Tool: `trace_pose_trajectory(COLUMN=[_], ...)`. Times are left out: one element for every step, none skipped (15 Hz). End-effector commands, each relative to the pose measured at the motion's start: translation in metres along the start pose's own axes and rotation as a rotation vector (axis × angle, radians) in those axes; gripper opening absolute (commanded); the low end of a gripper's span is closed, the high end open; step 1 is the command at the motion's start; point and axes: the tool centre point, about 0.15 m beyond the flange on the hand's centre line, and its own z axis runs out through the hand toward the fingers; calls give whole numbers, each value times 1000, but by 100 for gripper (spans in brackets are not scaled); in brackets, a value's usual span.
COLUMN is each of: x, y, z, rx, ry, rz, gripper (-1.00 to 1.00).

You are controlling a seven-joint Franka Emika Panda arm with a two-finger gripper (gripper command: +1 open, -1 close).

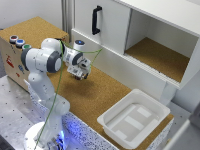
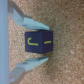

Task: Grasp the purple block, then rotate it right

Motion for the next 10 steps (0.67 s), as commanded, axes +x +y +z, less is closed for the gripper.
trace_pose_trajectory(x=[1,2,4,7,9,11,12,15,18,21], y=[6,5,3,2,2,1,2,0,-1,-1], z=[0,-5,-11,-17,-22,-25,-29,-34,-38,-41], rx=[33,28,25,37,53,48,55,41,27,24], ry=[-27,-28,-21,-26,-24,-28,-24,-24,-22,-24], rz=[-35,-44,-52,-66,-68,-66,-54,-29,-1,38], gripper=[-100,-100,-100,-100,-100,-100,-100,-100,-100,-100])
